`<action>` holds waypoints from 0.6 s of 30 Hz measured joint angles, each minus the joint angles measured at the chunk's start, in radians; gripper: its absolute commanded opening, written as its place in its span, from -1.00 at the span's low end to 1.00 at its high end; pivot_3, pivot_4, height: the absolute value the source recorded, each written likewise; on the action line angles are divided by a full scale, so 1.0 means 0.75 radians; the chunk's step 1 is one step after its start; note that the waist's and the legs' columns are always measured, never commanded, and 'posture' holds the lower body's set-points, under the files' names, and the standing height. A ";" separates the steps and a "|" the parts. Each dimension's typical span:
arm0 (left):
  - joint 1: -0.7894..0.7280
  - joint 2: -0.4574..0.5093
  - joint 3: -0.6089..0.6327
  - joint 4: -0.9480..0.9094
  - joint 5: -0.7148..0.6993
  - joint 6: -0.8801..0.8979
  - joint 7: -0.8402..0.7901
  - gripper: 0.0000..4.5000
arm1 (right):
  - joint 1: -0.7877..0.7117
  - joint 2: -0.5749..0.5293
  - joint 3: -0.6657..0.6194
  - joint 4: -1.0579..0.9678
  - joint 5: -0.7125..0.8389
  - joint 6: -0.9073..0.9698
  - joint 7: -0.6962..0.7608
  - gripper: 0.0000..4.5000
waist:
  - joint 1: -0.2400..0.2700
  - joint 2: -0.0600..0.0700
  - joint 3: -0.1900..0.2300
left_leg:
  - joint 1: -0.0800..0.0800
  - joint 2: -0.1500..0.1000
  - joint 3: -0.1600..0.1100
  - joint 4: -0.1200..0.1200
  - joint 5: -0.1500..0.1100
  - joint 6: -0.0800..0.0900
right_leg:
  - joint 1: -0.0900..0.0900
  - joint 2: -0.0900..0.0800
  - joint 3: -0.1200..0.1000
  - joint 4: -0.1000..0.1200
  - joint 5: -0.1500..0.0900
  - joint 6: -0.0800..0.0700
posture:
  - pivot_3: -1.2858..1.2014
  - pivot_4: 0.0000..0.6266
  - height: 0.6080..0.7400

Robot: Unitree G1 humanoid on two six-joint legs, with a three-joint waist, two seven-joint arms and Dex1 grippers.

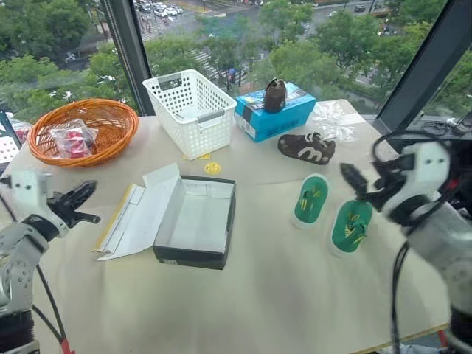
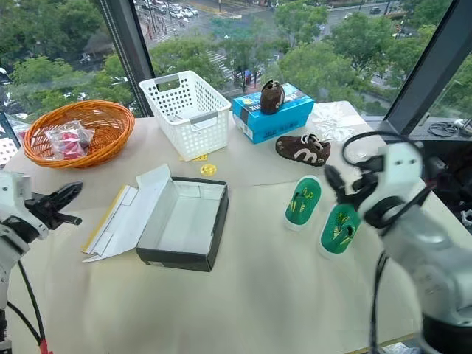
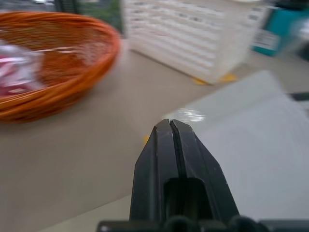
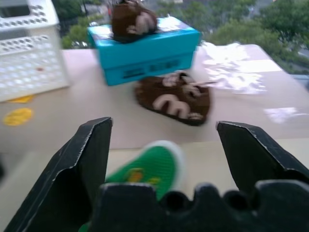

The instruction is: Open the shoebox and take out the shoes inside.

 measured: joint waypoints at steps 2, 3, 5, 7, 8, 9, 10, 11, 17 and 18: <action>0.016 -0.013 0.052 0.045 0.027 -0.049 0.050 -1.00 | 0.063 0.104 0.048 -0.086 -0.104 -0.029 -0.088 0.83 | 0.008 -0.001 -0.001 | -0.001 -0.001 0.000 0.000 0.000 0.000 | 0.000 -0.001 -0.001 -0.001 0.000 0.000 | 0.03 -0.52 0.86; 0.029 -0.017 0.069 0.063 0.044 -0.066 0.068 -1.00 | 0.084 0.120 0.073 -0.103 -0.148 -0.033 -0.114 0.83 | 0.009 -0.001 -0.001 | 0.000 -0.001 0.001 0.000 0.000 -0.001 | 0.000 -0.002 0.000 -0.001 0.000 0.000 | 0.03 -0.52 0.86; 0.058 -0.043 0.080 0.085 0.062 -0.098 0.095 -1.00 | 0.115 0.097 0.174 -0.117 -0.291 -0.041 -0.134 0.83 | 0.008 -0.002 -0.001 | 0.000 -0.003 0.003 0.001 0.002 -0.003 | 0.001 -0.004 0.000 -0.001 0.000 0.000 | 0.03 -0.52 0.86; 0.070 -0.079 0.064 0.096 0.075 -0.100 0.114 -1.00 | 0.143 0.058 0.292 -0.118 -0.439 -0.063 -0.131 0.83 | 0.010 -0.004 -0.002 | 0.000 -0.004 0.003 0.002 0.001 -0.002 | 0.001 -0.005 -0.001 -0.002 0.000 0.000 | 0.03 -0.52 0.86; 0.075 -0.088 0.054 0.096 0.077 -0.100 0.120 -1.00 | 0.162 0.056 0.323 -0.117 -0.496 -0.068 -0.131 0.83 | 0.012 -0.007 -0.004 | 0.000 -0.003 0.003 0.002 0.001 -0.002 | 0.001 -0.004 -0.001 -0.002 0.000 0.000 | 0.03 -0.52 0.86; 0.082 -0.093 0.048 0.096 0.080 -0.100 0.129 -1.00 | 0.180 0.060 0.347 -0.116 -0.563 -0.076 -0.135 0.83 | 0.011 -0.009 -0.005 | 0.000 -0.003 0.003 0.002 0.001 -0.002 | 0.001 -0.003 -0.001 -0.001 0.000 0.000 | 0.03 -0.52 0.86; 0.084 -0.095 0.046 0.096 0.081 -0.101 0.132 -1.00 | 0.188 0.070 0.348 -0.115 -0.593 -0.083 -0.141 0.83 | 0.010 -0.009 -0.005 | 0.000 -0.003 0.003 0.002 0.001 -0.002 | 0.001 -0.003 -0.001 -0.001 0.000 0.000 | 0.03 -0.52 0.86; 0.086 -0.096 0.044 0.096 0.083 -0.103 0.134 -1.00 | 0.201 0.086 0.349 -0.114 -0.631 -0.096 -0.151 0.83 | 0.009 -0.010 -0.006 | 0.001 -0.002 0.003 0.002 0.001 -0.002 | 0.001 -0.002 -0.001 -0.001 0.000 0.000 | 0.03 -0.52 0.86; 0.114 -0.161 0.021 0.095 0.113 -0.181 0.153 -1.00 | 0.284 0.168 0.414 -0.026 -0.853 -0.203 -0.141 0.83 | 0.002 -0.011 -0.007 | 0.002 -0.001 0.003 0.001 0.000 0.000 | 0.001 -0.001 0.000 0.000 0.001 -0.002 | 0.03 -0.52 0.86; 0.115 -0.170 0.020 0.093 0.115 -0.197 0.162 -1.00 | 0.284 0.187 0.414 -0.008 -0.871 -0.219 -0.129 0.83 | 0.000 -0.011 -0.007 | 0.002 -0.001 0.003 0.001 0.000 0.000 | 0.002 0.000 0.000 0.000 0.001 -0.002 | 0.03 -0.52 0.86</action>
